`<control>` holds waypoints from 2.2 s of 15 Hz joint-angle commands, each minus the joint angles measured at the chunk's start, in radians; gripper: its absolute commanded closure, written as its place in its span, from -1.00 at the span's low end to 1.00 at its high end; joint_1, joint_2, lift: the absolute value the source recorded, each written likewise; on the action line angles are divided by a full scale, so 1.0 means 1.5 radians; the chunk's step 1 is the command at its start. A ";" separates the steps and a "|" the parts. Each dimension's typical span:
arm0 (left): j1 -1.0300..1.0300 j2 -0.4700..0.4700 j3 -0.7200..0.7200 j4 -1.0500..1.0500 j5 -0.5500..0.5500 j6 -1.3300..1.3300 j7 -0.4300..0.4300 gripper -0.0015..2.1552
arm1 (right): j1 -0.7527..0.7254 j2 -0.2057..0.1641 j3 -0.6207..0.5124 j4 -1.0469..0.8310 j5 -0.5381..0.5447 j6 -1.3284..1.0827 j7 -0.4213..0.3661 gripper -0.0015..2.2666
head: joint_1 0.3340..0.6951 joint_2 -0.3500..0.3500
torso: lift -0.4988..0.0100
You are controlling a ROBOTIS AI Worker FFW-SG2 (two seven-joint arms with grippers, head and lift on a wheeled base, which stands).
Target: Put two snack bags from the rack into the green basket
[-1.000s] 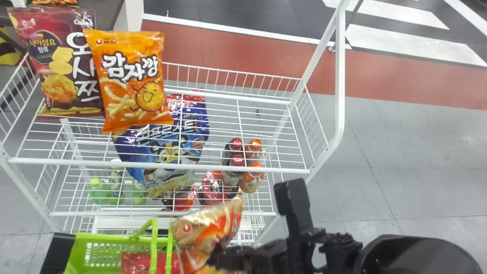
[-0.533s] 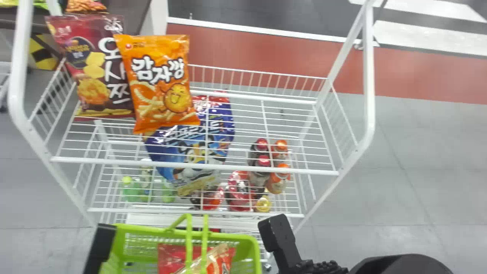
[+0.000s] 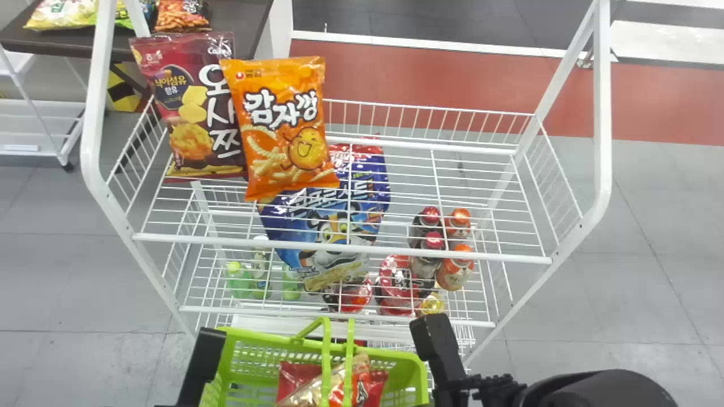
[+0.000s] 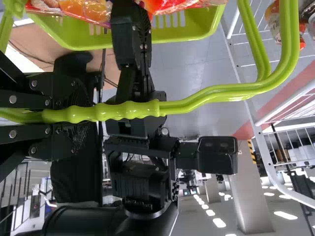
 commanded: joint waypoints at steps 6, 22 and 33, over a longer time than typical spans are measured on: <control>0.001 -0.001 0.003 0.001 0.000 0.000 0.001 0.97 | 0.101 -0.018 -0.018 -0.223 0.155 -0.034 -0.038 -0.95 | 1.00 -0.62 | 0.93; 0.040 0.007 0.009 0.016 0.001 -0.061 -0.034 0.97 | 0.454 -0.034 -0.033 -0.222 0.298 -1.036 -0.115 -0.93 | 1.00 -0.91 | 0.93; 0.065 0.008 0.045 0.009 0.018 -0.070 -0.049 0.97 | 0.477 -0.029 -0.052 -0.217 0.314 -1.085 -0.130 -0.88 | 1.00 -1.00 | 0.93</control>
